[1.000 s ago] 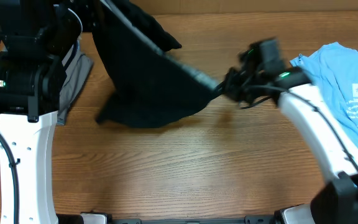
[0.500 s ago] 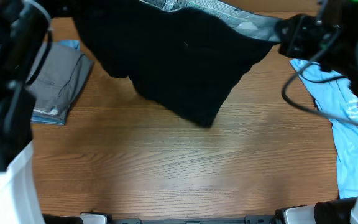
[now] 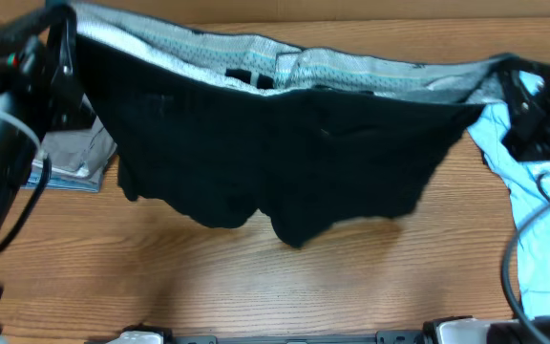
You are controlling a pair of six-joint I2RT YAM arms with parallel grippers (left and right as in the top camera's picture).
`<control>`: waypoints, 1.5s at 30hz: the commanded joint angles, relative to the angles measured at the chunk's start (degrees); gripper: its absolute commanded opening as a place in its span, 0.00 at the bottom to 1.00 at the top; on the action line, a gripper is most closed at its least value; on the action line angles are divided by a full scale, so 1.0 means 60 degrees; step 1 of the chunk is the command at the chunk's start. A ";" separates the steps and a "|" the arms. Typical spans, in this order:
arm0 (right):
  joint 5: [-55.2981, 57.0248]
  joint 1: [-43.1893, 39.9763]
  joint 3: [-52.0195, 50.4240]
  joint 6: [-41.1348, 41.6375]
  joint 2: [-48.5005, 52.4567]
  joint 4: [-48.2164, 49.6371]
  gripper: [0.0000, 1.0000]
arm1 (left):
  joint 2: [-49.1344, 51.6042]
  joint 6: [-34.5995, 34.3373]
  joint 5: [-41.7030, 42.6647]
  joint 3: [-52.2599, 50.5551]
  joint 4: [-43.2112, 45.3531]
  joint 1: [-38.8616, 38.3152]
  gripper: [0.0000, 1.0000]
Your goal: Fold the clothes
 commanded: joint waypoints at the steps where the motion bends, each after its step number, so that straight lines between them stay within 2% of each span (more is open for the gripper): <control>1: 0.0459 -0.0062 0.0280 -0.0066 -0.0933 0.0047 0.04 | -0.0521 -0.0415 -0.0131 0.0197 -0.0525 0.0000 0.04; 5: 0.0459 -0.0062 0.0280 -0.0062 -0.1563 0.0047 0.04 | -0.0681 -0.0586 0.0073 0.0197 -0.1191 -0.0004 0.04; 10: 0.0448 -0.0062 0.0277 0.0015 -0.2135 0.0047 0.04 | -0.1002 -0.1035 0.1763 0.0197 -0.2233 0.0000 0.04; 15: 0.0408 -0.0062 0.0229 0.0302 -0.2601 0.0047 0.04 | -0.1315 -0.1344 0.2535 0.0197 -0.2794 0.0000 0.04; 18: 0.0382 -0.0062 0.0025 0.0335 -0.2674 0.0047 0.04 | -0.1355 -0.1402 0.2517 0.0193 -0.2965 0.0000 0.04; 22: 0.0674 -0.0062 -0.0903 0.0331 -0.2634 0.0047 0.04 | -0.1082 -0.1348 0.1581 0.0182 -0.2973 0.0000 0.04; 26: 0.0994 -0.0062 -0.1905 -0.0004 -0.1880 0.0051 0.04 | 0.0080 -0.1173 0.1268 0.0182 -0.2914 0.0000 0.04; 29: 0.1035 -0.0062 -0.1963 -0.0295 -0.0889 0.0178 0.04 | 0.1257 -0.1078 0.1475 0.0182 -0.2517 0.0000 0.04; 32: 0.1122 -0.0066 -0.1967 -0.0725 0.0433 0.0867 0.04 | 0.2816 -0.1078 0.2186 0.0186 -0.0951 0.0000 0.04; 35: 0.1122 -0.0361 -0.1963 -0.1042 0.1953 0.2554 0.04 | 0.4280 -0.1093 0.3468 0.0186 0.1752 0.0004 0.04; 36: 0.1071 -0.0554 -0.1949 -0.1035 0.2361 0.3344 0.04 | 0.4790 -0.1271 0.4309 0.0186 0.3359 0.0033 0.04; 38: 0.0776 -0.0907 -0.1949 -0.0987 0.2590 0.4528 0.04 | 0.5198 -0.1978 0.5176 0.0186 0.5442 0.0131 0.04; 41: 0.0769 -0.1661 -0.1654 -0.1024 0.2477 0.5869 0.04 | 0.5293 -0.2739 0.5162 0.0193 0.7814 0.0339 0.04; 43: 0.0721 -0.1971 -0.1435 -0.1071 0.2441 0.5887 0.04 | 0.5217 -0.2805 0.5169 0.0259 0.8164 0.0393 0.04; 45: 0.0255 -0.2040 -0.1508 -0.1191 0.2452 0.5515 0.04 | 0.5187 -0.2422 0.5235 0.0259 0.7344 0.0393 0.04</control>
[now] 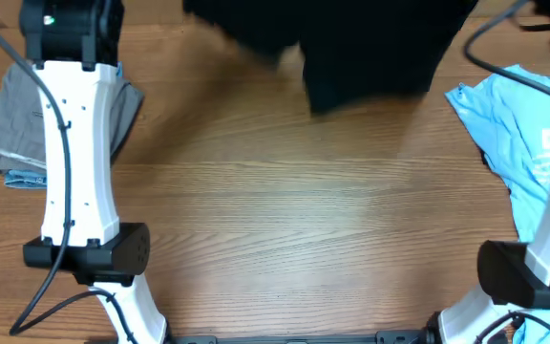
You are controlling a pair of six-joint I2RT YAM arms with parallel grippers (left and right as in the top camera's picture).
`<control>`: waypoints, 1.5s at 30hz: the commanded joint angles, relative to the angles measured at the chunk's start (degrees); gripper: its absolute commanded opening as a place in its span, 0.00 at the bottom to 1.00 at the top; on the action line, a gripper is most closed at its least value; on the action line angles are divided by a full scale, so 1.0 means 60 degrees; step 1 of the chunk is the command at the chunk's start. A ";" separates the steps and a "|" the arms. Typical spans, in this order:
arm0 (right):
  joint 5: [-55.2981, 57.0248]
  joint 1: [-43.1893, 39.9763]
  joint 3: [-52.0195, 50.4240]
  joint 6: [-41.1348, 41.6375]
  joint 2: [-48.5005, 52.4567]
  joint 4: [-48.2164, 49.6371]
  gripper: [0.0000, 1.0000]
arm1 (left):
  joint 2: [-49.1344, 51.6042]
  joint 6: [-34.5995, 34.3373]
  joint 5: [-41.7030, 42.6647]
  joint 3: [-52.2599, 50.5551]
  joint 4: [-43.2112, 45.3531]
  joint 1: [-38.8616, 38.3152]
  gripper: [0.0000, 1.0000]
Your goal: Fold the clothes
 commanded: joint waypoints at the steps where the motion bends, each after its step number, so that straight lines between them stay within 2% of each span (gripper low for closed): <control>1: -0.0852 -0.0102 0.0193 -0.0477 -0.0503 -0.0510 0.04 | -0.0423 0.0499 0.0361 0.0226 -0.1599 0.0044 0.04; 4: -0.0984 -0.0084 -0.0386 -0.0543 -0.0444 -0.1814 0.04 | -0.0277 0.1836 -0.0652 0.0066 -0.4561 -0.0033 0.04; 5: -0.0984 -0.0084 -0.0736 -0.0543 -0.0444 -0.2371 0.04 | -0.0109 0.2328 -0.1570 -0.0015 -0.5901 -0.0084 0.04; 8: -0.1162 -0.0084 -0.2255 -0.0532 -0.0444 -0.3464 0.04 | 0.0663 0.2736 -0.3490 -0.0040 -0.8309 -0.0270 0.04; 11: -0.1989 -0.0073 -0.4841 -0.0535 -0.0444 -0.3814 0.04 | 0.1996 0.2936 -0.3748 -0.0040 -0.9941 -0.0397 0.04; 16: -0.2080 0.0062 -0.7209 -0.0539 -0.0448 -0.3887 0.04 | 0.3723 0.2943 -0.3858 -0.0040 -1.1814 -0.0463 0.04; 20: -0.2040 0.0368 -0.7621 -0.0546 -0.0448 -0.4328 0.04 | 0.4364 0.3257 -0.3934 -0.0135 -1.2171 -0.0459 0.04; 28: -0.1978 0.1494 -0.7712 -0.0386 -0.0448 -0.4637 0.04 | 0.4357 0.3220 -0.3942 -0.0211 -1.2171 -0.0463 0.04; 32: -0.1730 0.1814 -0.7985 0.0229 -0.0448 -0.4470 0.04 | 0.4156 0.3377 -0.3982 -0.0222 -1.2171 -0.0459 0.04; 40: -0.1734 0.2878 -1.0054 0.1534 -0.0448 -0.3366 0.04 | 0.3646 0.3381 -0.5690 -0.0222 -1.2171 -0.0182 0.04; 45: -0.1767 0.4379 -1.1275 0.2932 -0.0448 -0.2135 0.04 | 0.3646 0.3621 -0.6961 -0.0222 -1.2171 0.0127 0.04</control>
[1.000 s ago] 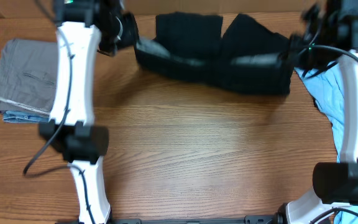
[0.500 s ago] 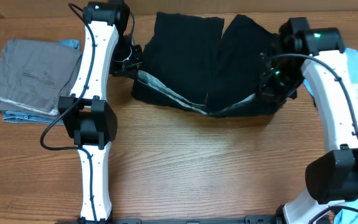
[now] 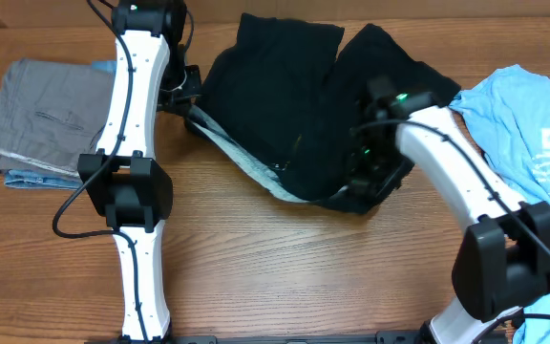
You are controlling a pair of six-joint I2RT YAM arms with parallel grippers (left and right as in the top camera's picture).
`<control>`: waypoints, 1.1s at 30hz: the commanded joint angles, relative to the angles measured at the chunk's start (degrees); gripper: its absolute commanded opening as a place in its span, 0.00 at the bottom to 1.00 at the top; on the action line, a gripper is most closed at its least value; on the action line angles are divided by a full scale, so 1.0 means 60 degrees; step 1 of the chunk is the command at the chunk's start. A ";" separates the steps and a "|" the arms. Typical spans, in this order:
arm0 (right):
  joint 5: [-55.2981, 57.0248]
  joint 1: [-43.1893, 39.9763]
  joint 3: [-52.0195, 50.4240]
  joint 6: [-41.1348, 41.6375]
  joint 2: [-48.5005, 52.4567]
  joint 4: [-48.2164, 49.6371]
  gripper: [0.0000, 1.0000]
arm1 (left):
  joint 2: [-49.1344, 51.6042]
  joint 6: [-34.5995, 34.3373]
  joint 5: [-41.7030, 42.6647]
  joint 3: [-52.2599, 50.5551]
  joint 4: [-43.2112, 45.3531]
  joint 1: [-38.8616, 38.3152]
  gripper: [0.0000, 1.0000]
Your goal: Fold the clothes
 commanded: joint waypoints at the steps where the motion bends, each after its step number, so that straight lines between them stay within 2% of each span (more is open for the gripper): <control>1: -0.0055 0.1166 -0.0674 0.1435 -0.0233 0.0827 0.04 | -0.0368 0.0335 -0.1632 0.0000 -0.0022 0.0357 0.05; 6: -0.0233 0.2718 -0.0750 0.2703 -0.0233 0.2561 0.04 | -0.0368 0.0484 -0.1803 0.0000 0.0011 0.0827 0.04; 10: -0.0233 0.3457 -0.0750 0.3388 -0.0233 0.3636 0.04 | -0.0368 0.0608 -0.1785 0.0000 0.0379 0.1151 0.04; 19: 0.0025 0.4510 -0.0750 0.3905 -0.0229 0.5690 0.05 | -0.0368 0.1355 -0.1282 0.0000 0.2823 0.1377 0.04; 20: 0.0029 0.4583 -0.0750 0.3901 -0.0229 0.5807 0.12 | -0.0368 0.1355 -0.1297 0.0000 0.2969 0.1377 0.04; 21: 0.0018 0.4656 -0.0750 0.3901 -0.0233 0.5941 0.33 | -0.0368 0.1384 -0.1297 0.0000 0.3082 0.1377 0.04; 22: 0.0018 0.4794 -0.0750 0.3898 -0.0233 0.6091 0.66 | -0.0368 0.1388 -0.1300 0.0004 0.3220 0.1388 0.40; 24: -0.0011 0.4954 -0.0739 0.3850 -0.0233 0.6280 0.93 | -0.0375 0.1377 -0.1290 0.0033 0.3340 0.1384 1.00; 26: 0.0007 0.4980 -0.0572 0.3053 -0.0259 0.6382 0.99 | -0.0452 0.1373 -0.1217 0.0233 0.3326 0.1384 1.00; 30: 0.1351 0.4550 0.0514 0.1282 -0.0856 0.5588 1.00 | -0.1341 0.1188 -0.0940 0.1005 0.3279 0.1384 1.00; 32: 0.2699 0.3825 0.1100 0.1271 -0.1260 0.4313 1.00 | -0.2036 0.1158 0.0634 0.1151 0.3213 0.1373 1.00; 33: 0.2925 0.3326 0.1191 0.1169 -0.1424 0.3807 1.00 | -0.2357 0.0943 0.1596 0.1151 0.3056 0.1344 0.92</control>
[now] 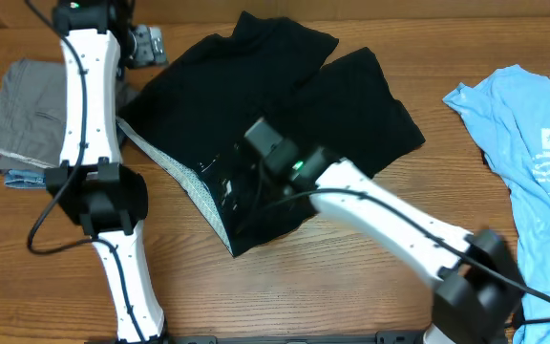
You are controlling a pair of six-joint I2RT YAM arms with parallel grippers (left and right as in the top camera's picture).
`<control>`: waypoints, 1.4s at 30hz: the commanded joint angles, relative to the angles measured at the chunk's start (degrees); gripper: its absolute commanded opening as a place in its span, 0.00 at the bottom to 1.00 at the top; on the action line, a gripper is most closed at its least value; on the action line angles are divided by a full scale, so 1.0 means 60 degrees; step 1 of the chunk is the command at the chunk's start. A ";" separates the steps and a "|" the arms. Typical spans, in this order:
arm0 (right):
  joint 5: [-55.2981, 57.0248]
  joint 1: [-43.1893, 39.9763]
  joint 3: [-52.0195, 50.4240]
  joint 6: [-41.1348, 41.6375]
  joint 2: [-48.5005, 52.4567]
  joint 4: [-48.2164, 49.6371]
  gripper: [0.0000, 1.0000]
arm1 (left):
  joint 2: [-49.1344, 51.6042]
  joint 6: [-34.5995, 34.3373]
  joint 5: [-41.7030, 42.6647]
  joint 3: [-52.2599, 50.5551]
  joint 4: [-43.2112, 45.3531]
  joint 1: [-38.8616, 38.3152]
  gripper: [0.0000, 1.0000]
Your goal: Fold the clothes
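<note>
The black shorts (332,105) lie spread flat on the wooden table, legs pointing to the far side. Their pale patterned waistband lining (175,177) shows along the near-left edge. My left gripper (149,45) is at the far left, beyond the shorts' corner and apart from the cloth, with its fingers spread and nothing in them. My right arm reaches across from the near right, and its gripper (229,186) sits low on the shorts just inside the waistband. How its fingers stand is hidden against the dark cloth.
A folded grey pile (27,115) with a blue layer under it lies at the left edge, beside the left arm. A light blue T-shirt (533,143) is spread at the right edge. Bare wood (285,296) runs along the near side.
The left gripper has let go of the waistband's left end and now sits farther back and to the left. The right gripper has moved from the shorts' right side to the waistband's middle. The shorts lie flatter and farther left.
Both grippers first held the black shorts stretched in the air by the waistband. Then the shorts were up at the far edge of the view. Then they lay crumpled on the table with both grippers at the waistband, and now they lie spread flat.
</note>
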 commanded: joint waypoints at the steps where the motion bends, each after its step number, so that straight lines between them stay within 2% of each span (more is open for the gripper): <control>1: 0.1708 -0.1650 0.0769 -0.0984 -0.1169 -0.1144 1.00 | -0.1956 -0.0430 0.3391 0.0612 -0.0503 -0.0095 0.67; 2: 0.1701 -0.2182 0.0769 -0.1268 -0.1177 -0.1435 0.97 | -0.2076 -0.0499 0.3891 0.0612 -0.0765 -0.0168 0.38; 3: 0.1701 -0.2809 0.0743 -0.1588 -0.1144 -0.1647 0.82 | -0.2157 -0.0707 0.4342 0.0612 -0.1351 -0.0415 0.04; 4: 0.1701 -0.3220 0.0692 -0.1749 -0.1122 -0.1687 0.57 | -0.2149 -0.0834 0.4331 0.0605 -0.1679 -0.0597 0.04; 5: 0.1705 -0.3738 0.0667 -0.1905 -0.1049 -0.1716 0.21 | -0.2076 -0.0838 0.4277 0.0557 -0.2084 -0.0885 0.04; 6: 0.1668 -0.4255 0.0670 -0.2073 -0.0947 -0.1723 0.04 | -0.1960 -0.0831 0.4164 0.0459 -0.2397 -0.1209 0.04; 11: 0.0892 -0.6065 0.0667 -0.3574 -0.0226 -0.1140 0.04 | -0.0907 -0.0834 0.3195 0.0317 -0.3275 -0.2830 0.04; 15: 0.0426 -0.6575 0.0667 -0.4564 0.0546 -0.0437 0.04 | 0.0055 -0.0991 0.2936 0.0317 -0.3260 -0.3705 0.04; 21: 0.1133 -0.6841 0.0670 -0.4626 0.2142 0.0375 0.04 | 0.1530 -0.1304 0.2980 0.0284 -0.3279 -0.4666 0.04; 26: 0.1242 -0.7071 0.0667 -0.4583 0.2812 0.0226 0.04 | 0.1814 -0.1351 0.2674 0.0160 -0.3279 -0.5351 0.04; 29: 0.1242 -0.7085 0.0667 -0.4583 0.2841 0.0193 0.04 | 0.1814 -0.1719 0.2401 -0.0430 -0.3279 -0.5501 0.04; 42: 0.1315 -0.7085 0.0659 -0.4546 0.2892 0.0091 0.04 | 0.1814 -0.1690 0.2473 -0.3829 -0.2783 -0.5504 0.04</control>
